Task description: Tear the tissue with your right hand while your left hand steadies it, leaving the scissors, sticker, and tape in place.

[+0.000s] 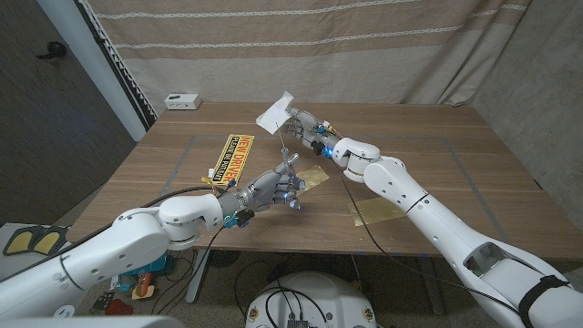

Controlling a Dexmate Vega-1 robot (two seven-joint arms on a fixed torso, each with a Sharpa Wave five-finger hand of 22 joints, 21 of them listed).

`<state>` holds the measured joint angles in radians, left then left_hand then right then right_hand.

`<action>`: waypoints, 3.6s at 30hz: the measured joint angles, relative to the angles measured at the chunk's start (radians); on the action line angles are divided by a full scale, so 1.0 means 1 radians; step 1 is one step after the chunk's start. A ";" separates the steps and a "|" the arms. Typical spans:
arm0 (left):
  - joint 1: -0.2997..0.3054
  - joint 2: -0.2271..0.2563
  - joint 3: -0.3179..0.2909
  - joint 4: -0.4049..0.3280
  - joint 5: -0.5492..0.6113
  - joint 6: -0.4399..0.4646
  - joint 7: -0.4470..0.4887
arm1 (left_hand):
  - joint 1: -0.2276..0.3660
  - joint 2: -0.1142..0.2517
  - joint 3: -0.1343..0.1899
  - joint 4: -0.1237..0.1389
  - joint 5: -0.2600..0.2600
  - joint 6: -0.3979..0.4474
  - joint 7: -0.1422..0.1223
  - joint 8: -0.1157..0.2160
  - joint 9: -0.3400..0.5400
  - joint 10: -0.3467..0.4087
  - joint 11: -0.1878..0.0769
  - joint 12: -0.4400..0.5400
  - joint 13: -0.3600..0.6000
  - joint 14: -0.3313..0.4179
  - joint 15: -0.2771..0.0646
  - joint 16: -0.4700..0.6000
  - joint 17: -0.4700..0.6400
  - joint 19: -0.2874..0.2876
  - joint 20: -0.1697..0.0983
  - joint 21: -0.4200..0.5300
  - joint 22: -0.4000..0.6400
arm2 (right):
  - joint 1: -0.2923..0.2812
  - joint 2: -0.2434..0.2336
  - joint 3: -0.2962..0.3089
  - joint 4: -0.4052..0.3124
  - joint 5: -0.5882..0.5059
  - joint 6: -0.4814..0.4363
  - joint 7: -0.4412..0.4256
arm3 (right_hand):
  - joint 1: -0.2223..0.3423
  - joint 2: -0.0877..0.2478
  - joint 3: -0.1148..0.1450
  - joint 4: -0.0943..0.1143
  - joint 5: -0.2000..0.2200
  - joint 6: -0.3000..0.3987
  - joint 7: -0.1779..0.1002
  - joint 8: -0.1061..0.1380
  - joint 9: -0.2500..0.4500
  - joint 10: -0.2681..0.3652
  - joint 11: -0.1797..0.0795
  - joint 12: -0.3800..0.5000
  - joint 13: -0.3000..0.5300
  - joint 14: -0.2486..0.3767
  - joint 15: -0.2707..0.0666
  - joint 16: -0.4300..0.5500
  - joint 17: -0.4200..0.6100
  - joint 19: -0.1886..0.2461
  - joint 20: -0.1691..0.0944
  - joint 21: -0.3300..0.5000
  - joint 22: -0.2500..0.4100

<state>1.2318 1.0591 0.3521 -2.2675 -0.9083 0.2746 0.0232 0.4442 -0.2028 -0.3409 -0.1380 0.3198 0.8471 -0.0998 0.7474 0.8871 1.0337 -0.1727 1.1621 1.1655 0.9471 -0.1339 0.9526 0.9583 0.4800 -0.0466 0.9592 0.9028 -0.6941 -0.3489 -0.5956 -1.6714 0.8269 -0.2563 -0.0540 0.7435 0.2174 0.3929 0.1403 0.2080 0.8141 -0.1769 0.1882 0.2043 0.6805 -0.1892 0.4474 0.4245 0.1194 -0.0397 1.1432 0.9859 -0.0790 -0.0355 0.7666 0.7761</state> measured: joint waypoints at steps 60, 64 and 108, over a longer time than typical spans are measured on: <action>0.029 -0.128 0.044 0.077 0.056 -0.144 0.031 | 0.005 0.005 0.000 0.000 0.012 0.026 -0.005 -0.001 -0.006 0.016 -0.002 0.026 0.019 0.016 -0.009 0.015 -0.001 -0.011 0.000 0.029 -0.018 | -0.122 -0.028 0.027 -0.118 0.032 0.039 -0.131 | 0.000 0.000 0.021 -0.004 -0.007 0.000 0.010 0.000 -0.004 0.002 0.002 -0.015 0.009 -0.077 0.006 0.038 -0.042 -0.071 0.000 0.008 -0.025; 0.029 -0.138 0.049 0.084 0.058 -0.152 0.031 | 0.005 0.005 0.000 0.000 0.012 0.026 -0.005 -0.002 -0.005 0.016 -0.002 0.033 0.022 0.016 -0.009 0.015 0.002 -0.011 0.000 0.029 -0.022 | -0.127 -0.028 0.027 -0.121 0.031 0.044 -0.142 | 0.000 0.000 0.021 -0.004 -0.008 -0.006 0.005 0.000 -0.005 0.001 0.001 -0.019 0.009 -0.077 0.006 0.045 -0.043 -0.074 0.003 0.008 -0.026; 0.002 -0.151 0.061 0.122 0.070 -0.155 0.006 | 0.005 0.005 0.000 0.000 0.017 0.027 -0.005 -0.005 -0.005 0.010 -0.001 0.039 0.018 0.016 -0.009 0.015 -0.005 -0.023 -0.002 0.054 -0.037 | -0.152 -0.046 0.009 -0.159 -0.023 0.066 -0.164 | -0.009 0.001 0.029 -0.004 -0.008 -0.001 0.001 0.000 -0.004 0.004 -0.004 -0.023 0.014 -0.077 0.006 0.077 -0.067 -0.082 0.000 0.015 -0.044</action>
<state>1.2343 0.9078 0.4132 -2.1452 -0.8384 0.1191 0.0292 0.4493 -0.1978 -0.3409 -0.1381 0.3366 0.8736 -0.1051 0.7425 0.8825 1.0436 -0.1732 1.2009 1.1831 0.9631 -0.1427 0.9673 0.9536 0.4566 -0.0484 1.0135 0.8657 -0.8464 -0.3944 -0.5861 -1.8305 0.8037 -0.1900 -0.2178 0.7344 0.2185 0.4216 0.1360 0.2001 0.8130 -0.1755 0.1883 0.2001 0.6842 -0.1929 0.4248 0.4382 0.0425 -0.0341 1.2207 0.9193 -0.1609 -0.0356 0.7820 0.7316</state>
